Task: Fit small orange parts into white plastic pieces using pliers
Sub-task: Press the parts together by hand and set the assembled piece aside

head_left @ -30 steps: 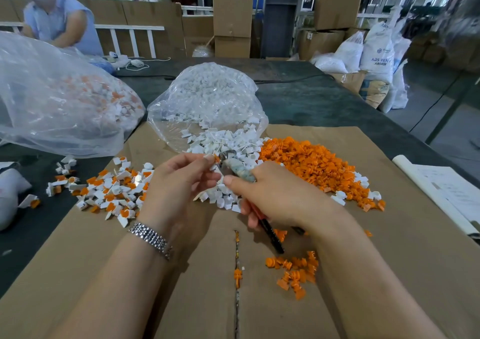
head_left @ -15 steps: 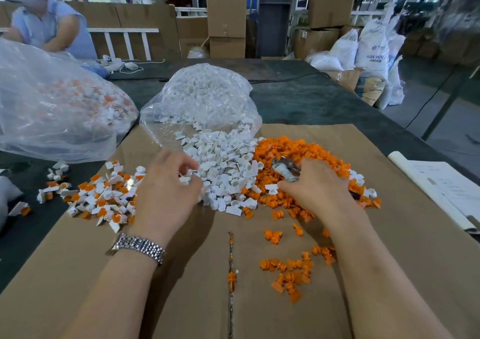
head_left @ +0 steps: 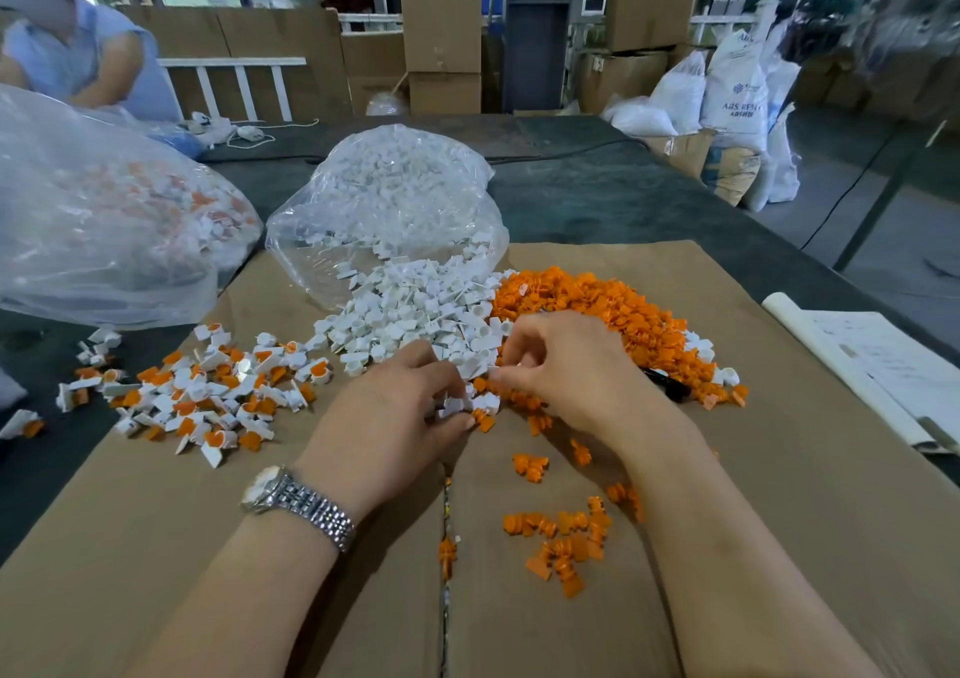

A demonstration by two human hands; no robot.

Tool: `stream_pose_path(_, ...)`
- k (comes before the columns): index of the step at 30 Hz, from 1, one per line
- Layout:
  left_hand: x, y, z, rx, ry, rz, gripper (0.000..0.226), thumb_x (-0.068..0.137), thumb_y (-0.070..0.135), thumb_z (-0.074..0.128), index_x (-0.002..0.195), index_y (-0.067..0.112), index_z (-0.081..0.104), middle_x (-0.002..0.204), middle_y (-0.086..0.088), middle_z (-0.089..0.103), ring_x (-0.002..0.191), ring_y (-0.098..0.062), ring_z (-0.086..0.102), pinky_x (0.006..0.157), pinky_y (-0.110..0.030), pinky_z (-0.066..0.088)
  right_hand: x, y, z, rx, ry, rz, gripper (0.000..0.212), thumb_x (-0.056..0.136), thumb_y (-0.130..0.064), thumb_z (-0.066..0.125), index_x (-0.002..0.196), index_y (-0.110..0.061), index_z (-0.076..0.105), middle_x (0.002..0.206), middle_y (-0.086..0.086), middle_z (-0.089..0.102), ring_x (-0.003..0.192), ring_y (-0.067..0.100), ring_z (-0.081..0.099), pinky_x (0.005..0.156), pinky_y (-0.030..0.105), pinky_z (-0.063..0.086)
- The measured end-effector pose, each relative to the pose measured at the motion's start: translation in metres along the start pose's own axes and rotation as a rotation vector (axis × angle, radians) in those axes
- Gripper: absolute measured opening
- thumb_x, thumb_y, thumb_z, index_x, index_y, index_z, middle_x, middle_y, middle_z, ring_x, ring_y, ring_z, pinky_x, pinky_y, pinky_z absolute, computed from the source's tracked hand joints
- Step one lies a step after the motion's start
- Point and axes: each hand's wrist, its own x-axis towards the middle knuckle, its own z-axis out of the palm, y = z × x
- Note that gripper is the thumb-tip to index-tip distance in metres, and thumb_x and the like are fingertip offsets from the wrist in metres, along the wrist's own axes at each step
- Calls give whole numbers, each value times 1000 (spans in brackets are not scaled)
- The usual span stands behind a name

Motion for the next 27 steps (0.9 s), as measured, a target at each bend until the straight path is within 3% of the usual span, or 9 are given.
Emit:
stream_pose_path(2,0,1,-2,6,6,1,24,89,45,72,105,28,66,101,10,51,84,-13,58,69,-32,51,-4,-3,0,91,-136,-93,17,81,-39,82,79,-29,69,75,-13,61,74,5,57,77,37,50)
stream_pose_path(4,-1,2,-3,20,12,19,23,87,45,71,101,29,63,98,10,51,82,-13,57,68,-32,51,-5,-6,2,56,-216,-157,16,80,-38,84,83,-28,72,76,-12,64,70,3,57,66,27,45)
stream_pose_path(8,-3,6,-5,45,-3,37,22,82,36,72,97,30,58,95,12,48,79,-12,55,67,-27,49,-3,-8,10,-113,-181,-203,19,84,-39,80,98,-28,73,91,-8,67,85,11,60,68,30,47)
stream_pose_path(12,-2,2,-2,38,-13,25,22,81,19,72,99,27,63,98,11,49,78,-10,54,61,-15,35,-2,-6,14,-186,-145,-238,15,91,-36,72,101,-26,71,93,-7,61,86,12,54,63,27,37)
stream_pose_path(15,-1,0,-2,-40,12,-27,17,85,16,71,98,26,69,98,11,55,83,-8,57,67,-16,43,-1,-3,12,-102,-102,-210,13,93,-32,71,103,-24,70,99,-6,64,94,14,59,72,30,46)
stream_pose_path(17,-3,0,-7,-211,64,-133,12,88,20,73,95,31,73,92,15,64,84,-3,62,70,-16,48,0,-2,8,-2,-47,-169,12,91,-29,74,102,-25,72,95,-8,67,89,9,61,77,29,49)
stream_pose_path(21,-2,-3,-17,-797,62,-379,14,89,20,77,94,34,80,88,11,78,78,-5,74,65,-9,52,0,3,0,262,27,-126,12,90,-24,76,102,-26,79,83,-14,70,80,0,66,78,19,54)
stream_pose_path(25,4,-4,-20,-1562,19,-566,18,79,-1,71,93,4,81,108,-21,76,100,-30,76,77,-23,60,-3,0,-5,466,76,-168,13,94,-19,71,105,-21,79,87,-11,74,81,0,69,76,13,54)
stream_pose_path(27,6,-5,-17,-1744,-22,-600,18,79,-5,68,92,-2,80,109,-25,74,103,-33,74,73,-23,61,-5,-4,-7,596,108,-197,9,92,-16,73,100,-18,77,87,-6,75,81,5,71,78,19,57)
